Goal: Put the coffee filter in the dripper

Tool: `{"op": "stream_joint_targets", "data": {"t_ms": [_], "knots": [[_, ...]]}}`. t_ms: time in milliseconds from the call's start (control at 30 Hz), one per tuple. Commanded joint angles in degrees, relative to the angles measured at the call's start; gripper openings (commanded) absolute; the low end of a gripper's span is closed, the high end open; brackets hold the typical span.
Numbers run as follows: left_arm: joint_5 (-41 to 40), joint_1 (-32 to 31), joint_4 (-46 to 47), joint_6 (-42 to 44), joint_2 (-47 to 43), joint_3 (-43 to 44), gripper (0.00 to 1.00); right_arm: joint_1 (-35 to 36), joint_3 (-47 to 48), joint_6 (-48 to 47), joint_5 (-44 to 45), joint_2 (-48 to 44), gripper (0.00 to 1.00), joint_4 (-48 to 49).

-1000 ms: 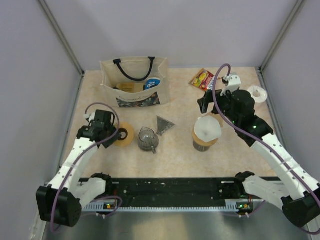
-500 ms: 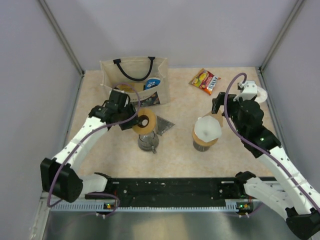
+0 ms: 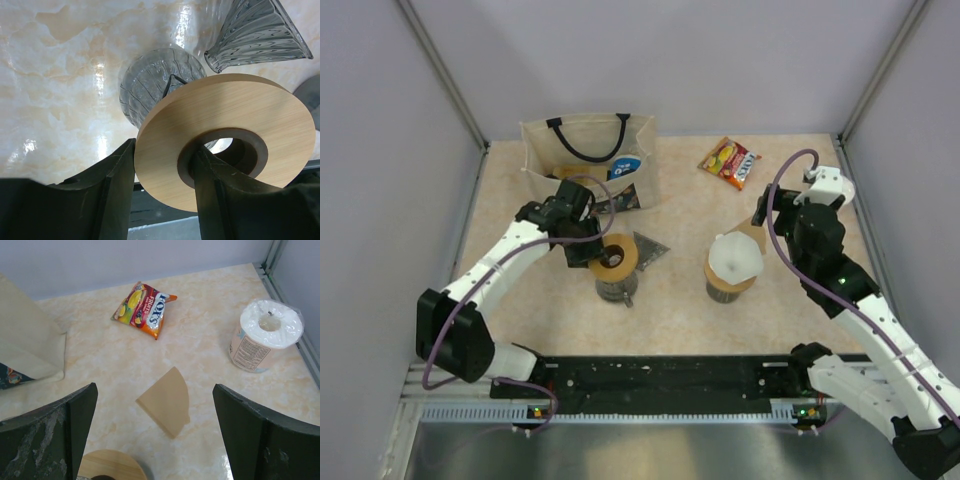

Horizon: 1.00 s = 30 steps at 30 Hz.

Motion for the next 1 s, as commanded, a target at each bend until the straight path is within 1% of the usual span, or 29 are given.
{"op": "stream_joint_targets", "data": {"t_ms": [0,133,233,367,433,533,567,633,733,833,867,900,967], "knots": [[0.9,-0.4,0.4,0.9,0.5,0.3,0.29,-0.4,-0.1,0.5,1.8,-0.6,0.99,2.0],[-0.3,-0.7,-0.2,1.1,1.9,0.4,0.29,-0.4,-0.2,0.4,1.8,-0.8,0.99,1.7],[-2.9,-1.2,-1.5,1.1,2.7,0.2,0.30,-0.4,-0.3,0.3,2.2,-0.9,0.99,1.7],[-3.0,-1.6,-1.1,1.3,3.8,-0.5,0.35,-0.4,-0.4,0.5,2.4,-0.8,0.99,1.7],[-4.4,-1.9,-1.2,0.9,4.3,-0.3,0.35,-0.4,-0.4,0.3,2.5,-0.8,0.99,1.7],[-4.4,-2.3,-0.9,0.7,4.5,-0.4,0.36,-0.4,-0.4,0.3,2.8,-0.8,0.99,1.8],[-4.4,-2.5,-0.9,0.7,4.5,-0.3,0.38,-0.4,-0.4,0.4,2.8,-0.8,0.99,1.8],[-4.4,-2.7,-0.9,0.8,4.4,-0.5,0.49,-0.4,-0.4,0.4,3.0,-0.8,0.99,1.7],[-4.3,-3.2,-0.9,1.1,4.1,-0.4,0.58,-0.4,-0.4,0.4,3.1,-0.7,0.99,1.8],[-4.3,-3.2,-1.4,1.2,4.2,-0.2,0.62,-0.4,-0.5,0.3,3.0,-0.8,0.99,1.7],[-6.1,-3.2,-1.5,1.2,4.3,-0.2,0.63,-0.3,-0.5,0.3,2.8,-0.8,0.99,1.7],[-6.1,-3.1,-1.6,1.2,4.4,0.0,0.64,-0.4,-0.5,0.4,2.5,-0.8,0.99,1.7],[-6.0,-3.2,-1.6,1.2,4.2,0.2,0.70,-0.4,-0.5,0.4,2.3,-0.9,0.99,1.7]]}}
